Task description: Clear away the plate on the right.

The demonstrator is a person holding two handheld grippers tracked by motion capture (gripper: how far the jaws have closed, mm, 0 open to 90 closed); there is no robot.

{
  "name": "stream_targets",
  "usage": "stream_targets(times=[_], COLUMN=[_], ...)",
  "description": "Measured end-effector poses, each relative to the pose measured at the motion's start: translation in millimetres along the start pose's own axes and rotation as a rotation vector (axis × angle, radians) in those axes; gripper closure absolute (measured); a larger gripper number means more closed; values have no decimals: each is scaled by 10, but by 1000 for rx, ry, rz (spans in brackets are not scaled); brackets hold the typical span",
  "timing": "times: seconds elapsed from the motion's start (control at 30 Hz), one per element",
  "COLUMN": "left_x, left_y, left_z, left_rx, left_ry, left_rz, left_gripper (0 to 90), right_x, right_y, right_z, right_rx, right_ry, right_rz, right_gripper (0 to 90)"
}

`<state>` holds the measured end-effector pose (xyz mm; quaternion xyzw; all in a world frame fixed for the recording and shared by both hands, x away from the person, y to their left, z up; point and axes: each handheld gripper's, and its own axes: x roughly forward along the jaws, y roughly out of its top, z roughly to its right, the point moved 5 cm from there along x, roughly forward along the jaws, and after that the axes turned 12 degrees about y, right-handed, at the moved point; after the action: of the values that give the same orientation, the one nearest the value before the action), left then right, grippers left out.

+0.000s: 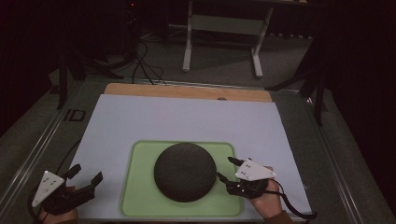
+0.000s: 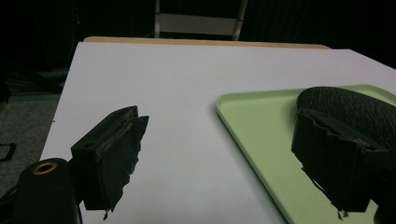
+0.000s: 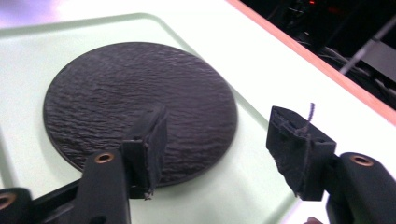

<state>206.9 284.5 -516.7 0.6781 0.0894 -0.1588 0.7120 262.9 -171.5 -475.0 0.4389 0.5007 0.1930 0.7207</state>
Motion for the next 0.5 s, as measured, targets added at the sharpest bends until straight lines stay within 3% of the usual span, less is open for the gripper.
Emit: stream_targets(times=[0.23,0.5], left_x=[-3,-11], left_y=[4,13], left_z=[2,9], left_rx=[1,6], left_ry=[-2,-8], left_rz=[2,7], left_gripper=[158,158], right_x=[-233,-507], right_y=[-289,-728], right_z=[159,307], right_rx=[111,226], right_ry=[-73,-169], right_rz=[41,48], right_gripper=[344,354])
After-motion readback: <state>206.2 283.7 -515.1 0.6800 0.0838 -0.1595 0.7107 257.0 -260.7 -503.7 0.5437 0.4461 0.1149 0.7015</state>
